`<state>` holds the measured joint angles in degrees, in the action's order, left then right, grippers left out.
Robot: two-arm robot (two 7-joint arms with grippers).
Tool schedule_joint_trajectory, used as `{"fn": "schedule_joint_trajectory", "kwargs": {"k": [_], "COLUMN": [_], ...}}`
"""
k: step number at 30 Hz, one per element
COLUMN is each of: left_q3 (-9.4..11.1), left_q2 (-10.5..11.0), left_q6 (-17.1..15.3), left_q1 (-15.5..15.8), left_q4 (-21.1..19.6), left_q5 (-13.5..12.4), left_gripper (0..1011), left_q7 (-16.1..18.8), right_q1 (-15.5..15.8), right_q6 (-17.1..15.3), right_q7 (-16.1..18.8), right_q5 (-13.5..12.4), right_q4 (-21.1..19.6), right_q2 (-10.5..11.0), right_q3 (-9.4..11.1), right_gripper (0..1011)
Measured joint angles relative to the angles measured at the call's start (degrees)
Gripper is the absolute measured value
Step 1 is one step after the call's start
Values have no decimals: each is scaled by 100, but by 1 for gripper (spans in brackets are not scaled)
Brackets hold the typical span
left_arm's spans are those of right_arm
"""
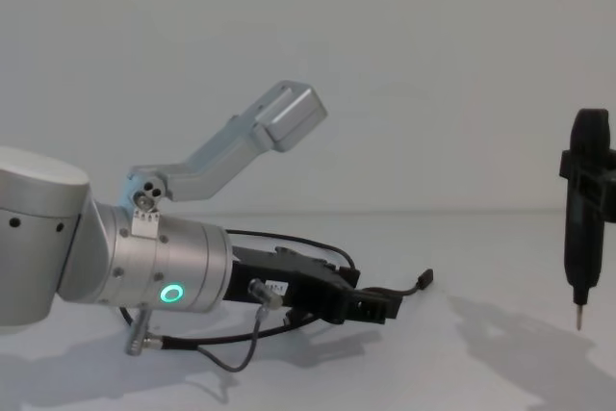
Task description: Pick up the data cable with the one hand.
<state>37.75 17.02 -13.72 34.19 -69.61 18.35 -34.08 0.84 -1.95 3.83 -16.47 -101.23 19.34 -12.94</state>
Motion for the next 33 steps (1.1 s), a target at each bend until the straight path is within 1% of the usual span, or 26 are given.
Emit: {"fn": "schedule_joint_trajectory", "kwargs": {"k": [1,2,3,5,7,9,10,12,13,14,16,19,20,22,28,32,33], "left_q3": [2,10,13,27,45,67,74,94,104,115,131,141,146,150,128,65,21], "left_q2": [-4,-9,-11,-13,-13,-13,-12,-10,-9,-9,-2,3,11,21,68,131,181], "left_q6": [-3,-11,-15,-31,-43,-58,-67,-89,-96,-111,-133,-151,-161,-176,-184,-182,-181], "left_q1": [4,15,18,36,51,71,78,95,101,110,124,134,140,149,158,158,157], "left_q4": [6,17,21,33,38,43,44,45,45,45,43,35,25,5,-84,-211,-298], "left_q5": [0,-1,-3,-14,-26,-44,-52,-71,-76,-86,-97,-109,-117,-128,-157,-167,-167], "left_gripper": [684,628,628,518,483,396,377,278,278,257,168,106,55,36,35,35,35], "left_q7": [-2,-6,-8,-18,-28,-43,-51,-68,-73,-83,-95,-102,-104,-104,-80,-46,-33], "right_q1": [0,0,0,0,0,0,0,0,0,0,0,0,0,0,0,0,0], "right_q6": [0,1,0,0,0,0,0,0,0,0,0,0,0,0,0,0,0], "right_q7": [0,0,0,0,0,0,0,0,0,0,0,0,0,0,0,0,0], "right_q5": [0,0,0,0,0,0,0,0,0,0,0,0,0,0,0,0,0], "right_q4": [0,0,0,0,0,0,0,0,0,0,0,0,0,0,0,0,0], "right_q2": [0,0,0,0,0,0,0,0,0,0,0,0,0,0,0,0,0], "right_q3": [0,0,0,0,0,0,0,0,0,0,0,0,0,0,0,0,0], "right_gripper": [279,279,279,279,279,279,279,279,279,279,279,279,279,279,279,279,279]}}
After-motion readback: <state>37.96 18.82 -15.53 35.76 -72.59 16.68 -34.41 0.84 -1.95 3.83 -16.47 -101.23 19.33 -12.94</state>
